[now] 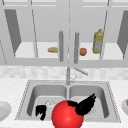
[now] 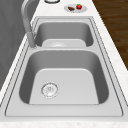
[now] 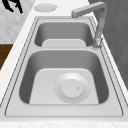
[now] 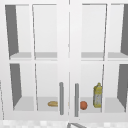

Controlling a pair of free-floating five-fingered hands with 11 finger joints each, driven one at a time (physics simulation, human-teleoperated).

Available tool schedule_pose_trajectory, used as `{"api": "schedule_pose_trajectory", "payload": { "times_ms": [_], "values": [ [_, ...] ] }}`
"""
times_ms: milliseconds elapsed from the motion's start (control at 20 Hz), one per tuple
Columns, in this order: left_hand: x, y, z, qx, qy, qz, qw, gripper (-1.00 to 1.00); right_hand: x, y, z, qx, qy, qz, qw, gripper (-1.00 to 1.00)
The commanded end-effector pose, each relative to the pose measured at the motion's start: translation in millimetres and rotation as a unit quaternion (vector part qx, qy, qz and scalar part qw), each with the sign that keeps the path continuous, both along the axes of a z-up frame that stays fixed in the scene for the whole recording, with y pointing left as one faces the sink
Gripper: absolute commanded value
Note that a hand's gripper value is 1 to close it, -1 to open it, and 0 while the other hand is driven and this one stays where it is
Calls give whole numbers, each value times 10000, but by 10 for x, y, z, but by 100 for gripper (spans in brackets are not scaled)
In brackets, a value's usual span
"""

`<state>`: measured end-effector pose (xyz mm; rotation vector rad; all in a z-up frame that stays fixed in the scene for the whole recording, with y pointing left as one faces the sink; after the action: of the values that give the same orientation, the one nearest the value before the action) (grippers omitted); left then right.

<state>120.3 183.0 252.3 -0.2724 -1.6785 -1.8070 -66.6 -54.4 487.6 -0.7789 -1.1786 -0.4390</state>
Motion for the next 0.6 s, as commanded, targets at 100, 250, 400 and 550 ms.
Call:
{"api": "schedule_pose_trajectory", "payload": {
  "times_ms": [100,250,400,550],
  "values": [
    [0,0,0,0,0,0,10000,0,4,90,245,301,-334,-468,9979,-100],
    [0,0,0,0,0,0,10000,0,17,141,373,307,-415,-641,9966,-100],
    [0,0,0,0,0,0,10000,0,66,190,497,317,-512,-816,9948,-100],
    [0,0,0,0,0,0,10000,0,127,238,617,334,-615,-1003,9925,-100]
  ]
}}
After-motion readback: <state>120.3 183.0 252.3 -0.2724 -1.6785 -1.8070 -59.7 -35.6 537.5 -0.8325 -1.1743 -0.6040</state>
